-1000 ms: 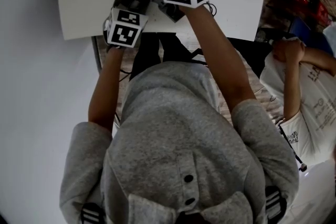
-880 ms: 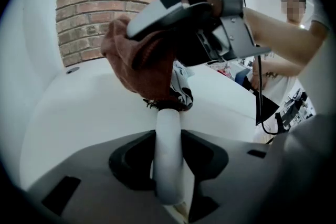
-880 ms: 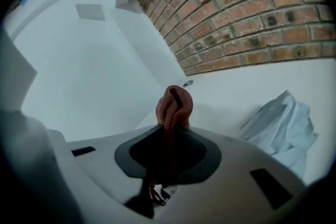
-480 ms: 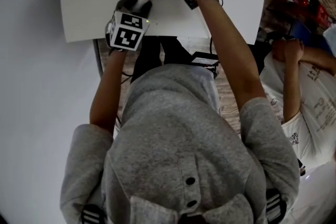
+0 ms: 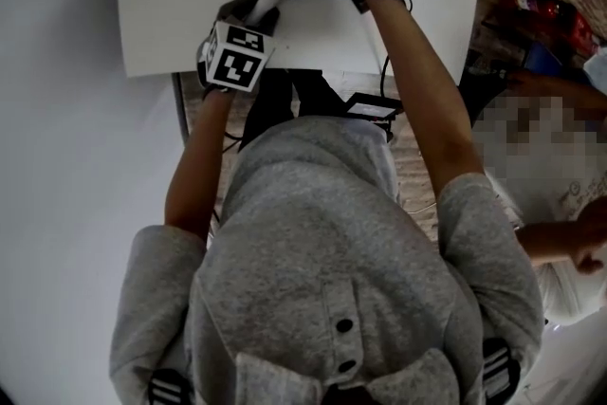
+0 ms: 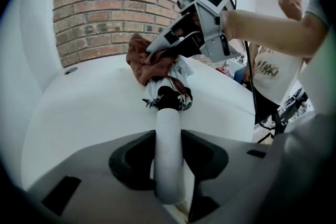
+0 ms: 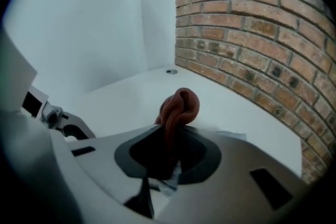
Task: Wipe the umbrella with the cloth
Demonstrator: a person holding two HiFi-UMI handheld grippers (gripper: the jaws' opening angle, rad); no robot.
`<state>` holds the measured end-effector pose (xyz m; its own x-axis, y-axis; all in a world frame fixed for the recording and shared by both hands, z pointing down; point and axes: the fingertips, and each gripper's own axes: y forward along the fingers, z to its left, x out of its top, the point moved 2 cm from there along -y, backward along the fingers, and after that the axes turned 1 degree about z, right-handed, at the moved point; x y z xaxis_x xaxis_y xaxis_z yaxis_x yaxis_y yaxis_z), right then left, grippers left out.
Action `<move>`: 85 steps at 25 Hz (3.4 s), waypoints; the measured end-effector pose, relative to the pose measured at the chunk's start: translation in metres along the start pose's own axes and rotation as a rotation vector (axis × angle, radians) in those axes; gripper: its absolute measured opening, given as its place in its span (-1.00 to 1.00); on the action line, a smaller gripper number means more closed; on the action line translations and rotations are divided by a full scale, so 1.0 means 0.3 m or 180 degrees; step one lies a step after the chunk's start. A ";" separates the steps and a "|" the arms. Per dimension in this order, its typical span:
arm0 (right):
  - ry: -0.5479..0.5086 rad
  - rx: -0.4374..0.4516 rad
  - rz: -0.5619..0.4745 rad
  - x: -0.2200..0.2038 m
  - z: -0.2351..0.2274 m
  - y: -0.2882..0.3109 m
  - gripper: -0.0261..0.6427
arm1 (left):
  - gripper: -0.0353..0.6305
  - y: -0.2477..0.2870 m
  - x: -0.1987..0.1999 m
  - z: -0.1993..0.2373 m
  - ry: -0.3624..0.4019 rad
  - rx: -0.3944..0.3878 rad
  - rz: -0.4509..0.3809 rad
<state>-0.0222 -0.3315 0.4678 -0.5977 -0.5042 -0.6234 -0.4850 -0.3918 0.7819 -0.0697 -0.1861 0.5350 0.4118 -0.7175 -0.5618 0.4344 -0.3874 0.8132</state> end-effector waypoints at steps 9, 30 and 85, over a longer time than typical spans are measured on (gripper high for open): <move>-0.0147 -0.0020 0.0073 -0.032 0.027 -0.019 -0.68 | -0.43 -0.002 -0.041 -0.043 -0.0038 -0.0028 -0.0101; -0.0288 -0.0602 0.0051 0.025 -0.254 -0.094 -0.68 | -0.43 -0.056 -0.009 -0.046 -0.0047 -0.0019 -0.0009; 0.1731 -0.1198 -0.0281 -0.400 -0.090 -0.272 -0.72 | -0.43 -0.047 -0.008 -0.036 0.0186 -0.0097 0.0050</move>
<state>0.1064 -0.2598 0.4791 -0.1108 -0.7356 -0.6683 -0.2025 -0.6417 0.7398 -0.0681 -0.1727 0.5231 0.4644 -0.6881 -0.5576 0.4512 -0.3579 0.8175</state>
